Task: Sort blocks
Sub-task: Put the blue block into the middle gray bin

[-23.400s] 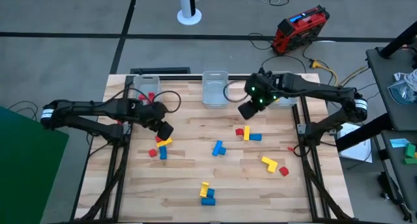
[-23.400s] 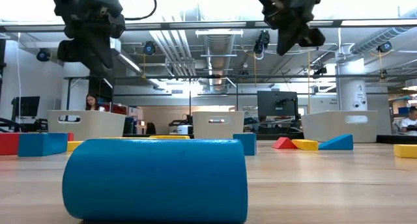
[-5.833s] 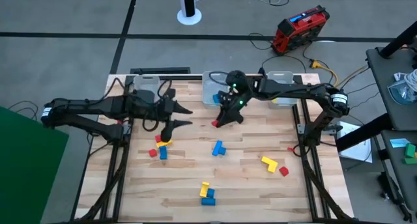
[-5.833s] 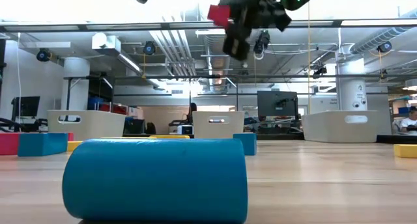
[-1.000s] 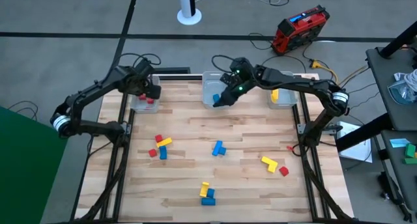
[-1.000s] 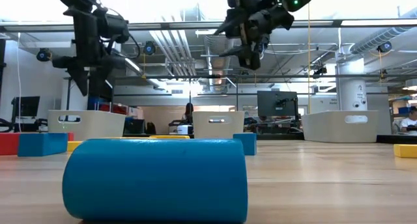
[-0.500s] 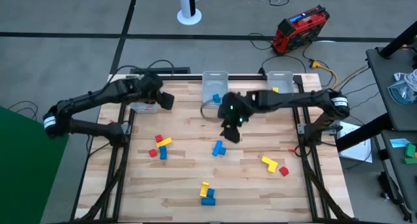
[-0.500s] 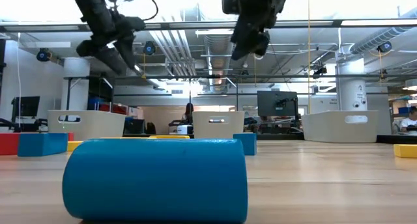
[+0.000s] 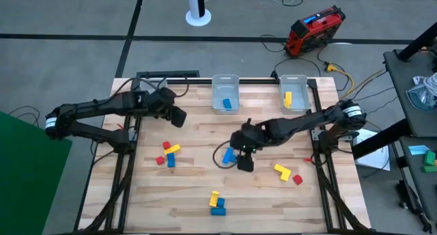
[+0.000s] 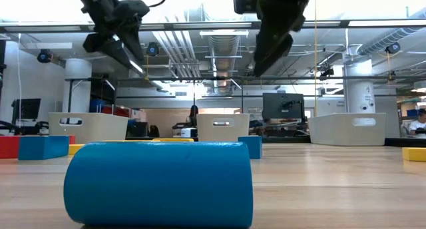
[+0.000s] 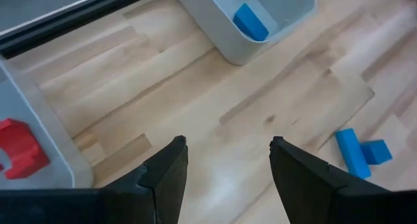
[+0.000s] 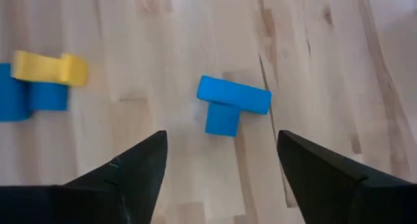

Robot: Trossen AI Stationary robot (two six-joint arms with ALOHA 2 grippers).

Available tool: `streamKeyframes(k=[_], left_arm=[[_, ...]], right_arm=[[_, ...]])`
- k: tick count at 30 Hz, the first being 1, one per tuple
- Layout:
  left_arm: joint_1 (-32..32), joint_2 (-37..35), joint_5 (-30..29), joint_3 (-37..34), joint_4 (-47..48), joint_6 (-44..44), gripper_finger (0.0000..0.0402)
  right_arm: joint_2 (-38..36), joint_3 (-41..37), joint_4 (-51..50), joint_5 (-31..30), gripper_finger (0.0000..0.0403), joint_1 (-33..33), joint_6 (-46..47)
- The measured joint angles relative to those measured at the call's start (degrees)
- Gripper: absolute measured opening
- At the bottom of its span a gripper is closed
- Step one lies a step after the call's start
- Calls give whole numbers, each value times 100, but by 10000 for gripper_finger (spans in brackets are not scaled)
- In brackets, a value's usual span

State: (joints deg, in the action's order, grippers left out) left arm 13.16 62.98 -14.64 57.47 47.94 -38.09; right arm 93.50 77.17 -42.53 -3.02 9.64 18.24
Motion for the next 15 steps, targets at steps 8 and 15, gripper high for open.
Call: streamKeyframes(k=[8, 15], left_arm=[[-151, -7, -4, 0, 2, 117, 194], [-163, -7, -4, 0, 2, 158, 194]], right_arm=[[717, -59, 261, -414, 320, 100, 302], [1336, -59, 478, -137, 327, 98, 463]])
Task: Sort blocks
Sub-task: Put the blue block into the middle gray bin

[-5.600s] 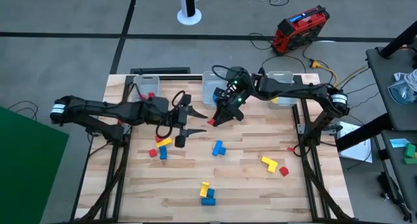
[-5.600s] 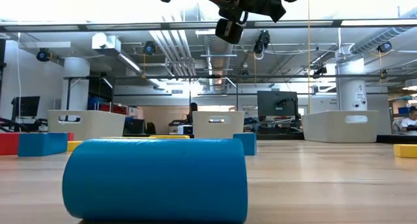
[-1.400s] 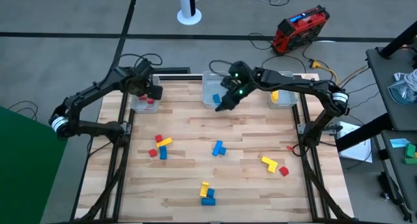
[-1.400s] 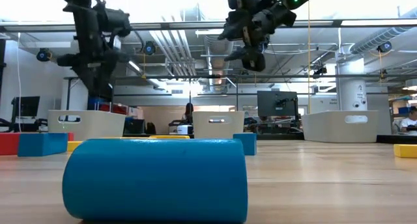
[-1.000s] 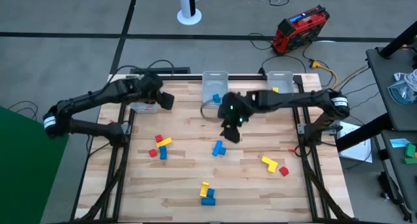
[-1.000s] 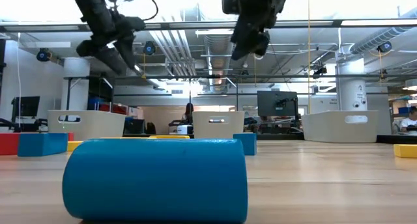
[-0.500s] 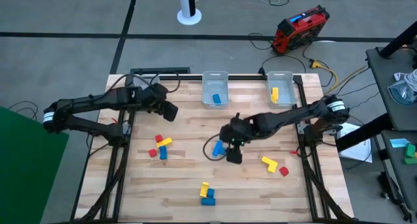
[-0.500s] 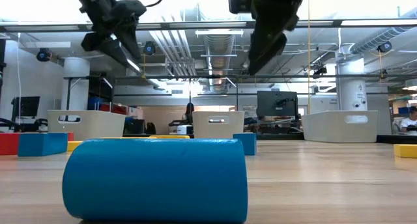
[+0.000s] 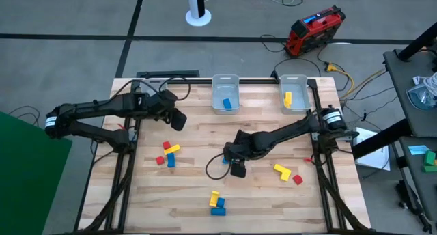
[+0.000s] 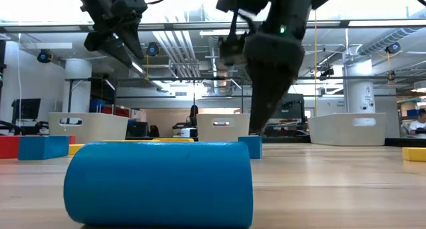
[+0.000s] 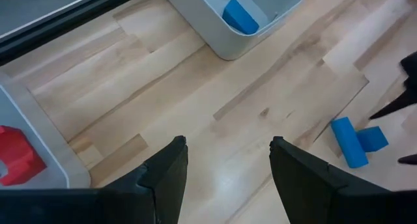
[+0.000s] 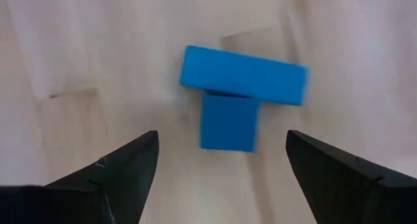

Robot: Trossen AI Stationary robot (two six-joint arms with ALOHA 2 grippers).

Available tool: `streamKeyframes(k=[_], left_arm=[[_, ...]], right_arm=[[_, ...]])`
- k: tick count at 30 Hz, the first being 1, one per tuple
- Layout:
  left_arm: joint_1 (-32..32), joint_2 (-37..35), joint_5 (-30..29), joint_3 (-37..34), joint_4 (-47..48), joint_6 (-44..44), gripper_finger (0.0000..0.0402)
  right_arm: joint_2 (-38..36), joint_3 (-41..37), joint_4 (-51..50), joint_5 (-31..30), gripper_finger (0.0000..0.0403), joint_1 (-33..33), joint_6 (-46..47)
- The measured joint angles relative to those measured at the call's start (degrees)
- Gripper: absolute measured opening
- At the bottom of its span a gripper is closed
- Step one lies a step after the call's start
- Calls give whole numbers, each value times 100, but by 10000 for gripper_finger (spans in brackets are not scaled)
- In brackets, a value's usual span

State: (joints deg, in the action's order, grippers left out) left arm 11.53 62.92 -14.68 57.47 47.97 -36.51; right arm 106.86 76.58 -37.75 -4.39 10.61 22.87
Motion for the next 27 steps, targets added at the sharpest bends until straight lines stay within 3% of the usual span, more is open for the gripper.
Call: streamKeyframes(k=[7, 19, 23, 27], left_arm=[[0, -2, 2, -13, 2, 150, 194], [0, 0, 2, -22, 4, 197, 194], [0, 4, 4, -24, 4, 197, 194], [0, 4, 2, -24, 4, 197, 194]], right_arm=[[451, 0, 170, 165, 309, 0, 329], [406, 2, 245, 138, 267, -149, 610], [406, 2, 130, 182, 229, -209, 598], [406, 2, -5, 298, 158, -212, 395]])
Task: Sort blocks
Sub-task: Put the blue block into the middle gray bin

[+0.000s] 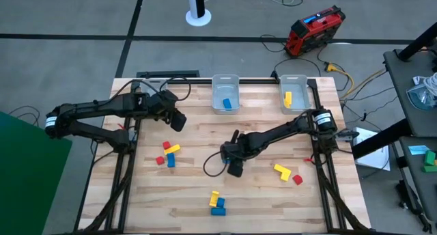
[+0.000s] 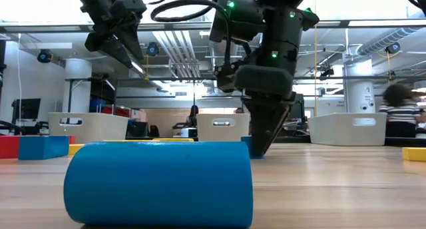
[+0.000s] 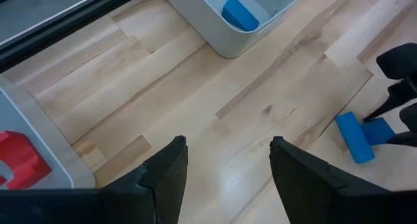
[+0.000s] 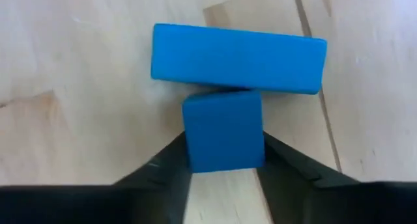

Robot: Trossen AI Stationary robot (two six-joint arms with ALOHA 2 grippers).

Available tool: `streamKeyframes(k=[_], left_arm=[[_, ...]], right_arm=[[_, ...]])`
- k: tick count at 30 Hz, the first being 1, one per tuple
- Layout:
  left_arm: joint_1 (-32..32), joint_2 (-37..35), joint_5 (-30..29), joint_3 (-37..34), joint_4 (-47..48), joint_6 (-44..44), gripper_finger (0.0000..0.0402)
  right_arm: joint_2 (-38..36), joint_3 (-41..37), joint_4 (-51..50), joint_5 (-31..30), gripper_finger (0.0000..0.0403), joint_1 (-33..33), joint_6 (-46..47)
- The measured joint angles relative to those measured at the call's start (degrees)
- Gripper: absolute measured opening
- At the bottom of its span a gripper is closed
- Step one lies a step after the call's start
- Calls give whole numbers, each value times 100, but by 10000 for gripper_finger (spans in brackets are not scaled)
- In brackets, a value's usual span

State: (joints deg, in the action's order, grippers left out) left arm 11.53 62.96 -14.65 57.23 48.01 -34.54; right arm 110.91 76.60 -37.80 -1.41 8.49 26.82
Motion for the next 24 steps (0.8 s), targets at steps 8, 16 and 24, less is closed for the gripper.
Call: streamKeyframes(k=[8, 16, 24], left_arm=[[0, 2, 2, -2, 0, 0, 194], [2, 4, 2, -7, -45, -2, 194], [2, 4, 2, -7, -146, -4, 194]], right_arm=[[-151, 0, -376, 98, 123, -4, -349], [-1200, 288, -1174, 149, 123, -334, -431], [-1610, 946, -885, -6, 123, -2077, -425]])
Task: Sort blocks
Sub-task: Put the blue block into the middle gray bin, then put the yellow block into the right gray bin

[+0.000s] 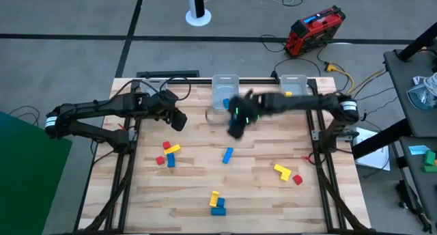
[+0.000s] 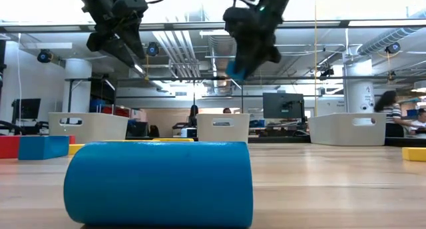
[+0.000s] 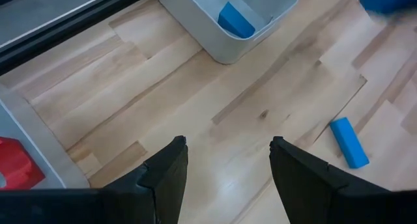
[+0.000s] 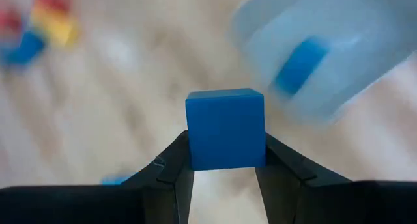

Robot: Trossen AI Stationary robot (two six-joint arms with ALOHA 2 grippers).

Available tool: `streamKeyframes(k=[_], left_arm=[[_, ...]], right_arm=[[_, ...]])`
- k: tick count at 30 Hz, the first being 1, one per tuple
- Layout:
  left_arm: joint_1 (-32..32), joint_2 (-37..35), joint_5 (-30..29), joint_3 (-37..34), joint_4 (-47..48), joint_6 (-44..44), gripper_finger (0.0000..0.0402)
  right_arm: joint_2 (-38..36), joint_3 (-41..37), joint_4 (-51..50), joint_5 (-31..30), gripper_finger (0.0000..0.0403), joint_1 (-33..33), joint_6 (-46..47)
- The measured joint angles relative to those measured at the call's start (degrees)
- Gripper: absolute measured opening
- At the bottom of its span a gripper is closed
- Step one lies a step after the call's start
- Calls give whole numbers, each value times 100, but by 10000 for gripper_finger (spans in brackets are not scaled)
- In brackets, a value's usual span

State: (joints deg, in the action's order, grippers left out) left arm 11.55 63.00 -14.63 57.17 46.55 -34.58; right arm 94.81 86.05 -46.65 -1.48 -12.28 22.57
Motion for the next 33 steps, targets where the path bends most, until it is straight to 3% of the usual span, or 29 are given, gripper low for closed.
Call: streamKeyframes(k=[7, 10, 14, 22, 24, 29, 33], left_arm=[[0, 0, 22, 0, 13, -321, 194], [0, 2, 59, 0, 45, -503, 194], [0, 2, 79, 0, 43, -664, 194], [0, 0, 219, 0, 66, -798, 194], [0, 2, 220, 0, 70, -798, 194], [0, 2, 219, 0, 70, -798, 194], [0, 2, 219, 0, 70, -798, 194]], right_arm=[[462, 503, 604, 268, 123, -1419, -15], [754, 556, 603, 694, 123, -1767, -30], [1172, 554, 584, 1297, 123, -1922, -141], [1512, 552, 850, 1315, 123, -1919, -160], [1525, 552, 843, 1159, 142, -1920, -140], [1489, 552, 822, 1025, 233, -1940, -105], [1349, 574, 825, 1019, 258, -1939, -109]])
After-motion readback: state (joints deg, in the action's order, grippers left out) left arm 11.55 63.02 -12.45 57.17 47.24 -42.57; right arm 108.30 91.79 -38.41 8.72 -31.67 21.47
